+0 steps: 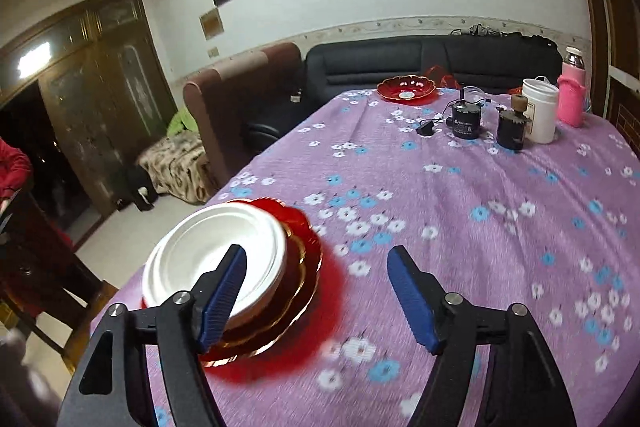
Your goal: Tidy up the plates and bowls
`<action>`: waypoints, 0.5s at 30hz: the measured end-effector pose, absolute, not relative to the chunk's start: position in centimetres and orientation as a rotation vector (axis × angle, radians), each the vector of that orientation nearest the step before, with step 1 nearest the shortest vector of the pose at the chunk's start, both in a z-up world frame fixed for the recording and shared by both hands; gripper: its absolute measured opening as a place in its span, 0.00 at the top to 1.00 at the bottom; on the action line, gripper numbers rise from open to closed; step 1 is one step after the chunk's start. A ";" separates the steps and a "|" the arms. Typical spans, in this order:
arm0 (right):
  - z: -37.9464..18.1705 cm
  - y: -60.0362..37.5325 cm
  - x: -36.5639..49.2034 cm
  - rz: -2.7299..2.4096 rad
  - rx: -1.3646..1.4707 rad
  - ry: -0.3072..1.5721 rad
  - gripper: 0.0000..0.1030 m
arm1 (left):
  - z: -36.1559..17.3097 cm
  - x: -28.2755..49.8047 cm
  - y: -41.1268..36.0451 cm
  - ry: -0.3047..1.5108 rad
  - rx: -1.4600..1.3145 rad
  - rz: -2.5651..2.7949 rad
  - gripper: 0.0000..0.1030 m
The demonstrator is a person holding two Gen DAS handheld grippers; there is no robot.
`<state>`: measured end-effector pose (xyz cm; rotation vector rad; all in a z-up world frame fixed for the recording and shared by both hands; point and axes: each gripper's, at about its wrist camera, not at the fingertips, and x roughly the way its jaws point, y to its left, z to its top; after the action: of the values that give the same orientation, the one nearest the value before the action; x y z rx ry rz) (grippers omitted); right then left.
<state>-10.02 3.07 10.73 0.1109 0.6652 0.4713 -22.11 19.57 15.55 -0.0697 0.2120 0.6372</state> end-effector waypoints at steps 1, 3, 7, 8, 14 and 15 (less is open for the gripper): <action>10.6 3.1 -10.6 0.479 0.114 0.665 0.23 | 15.4 -21.7 19.4 0.240 -0.059 0.633 0.00; 9.7 3.2 -11.7 0.508 0.119 0.692 0.22 | 14.9 -20.9 19.2 0.312 -0.064 0.608 0.00; 8.7 3.6 -12.6 0.524 0.109 0.725 0.22 | 13.9 -19.7 19.3 0.411 -0.099 0.568 0.00; 8.1 3.6 -13.0 0.525 0.101 0.733 0.22 | 13.6 -19.5 19.3 0.426 -0.103 0.567 0.00; 7.2 3.6 -13.1 0.537 0.102 0.760 0.22 | 13.0 -19.0 19.2 0.480 -0.117 0.571 0.00; 7.1 3.5 -13.0 0.539 0.102 0.762 0.22 | 12.9 -19.0 19.2 0.487 -0.122 0.566 0.00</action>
<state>-13.04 3.53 7.09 0.1022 0.7620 0.5391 -19.00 19.16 12.89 -0.1217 0.4873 0.5660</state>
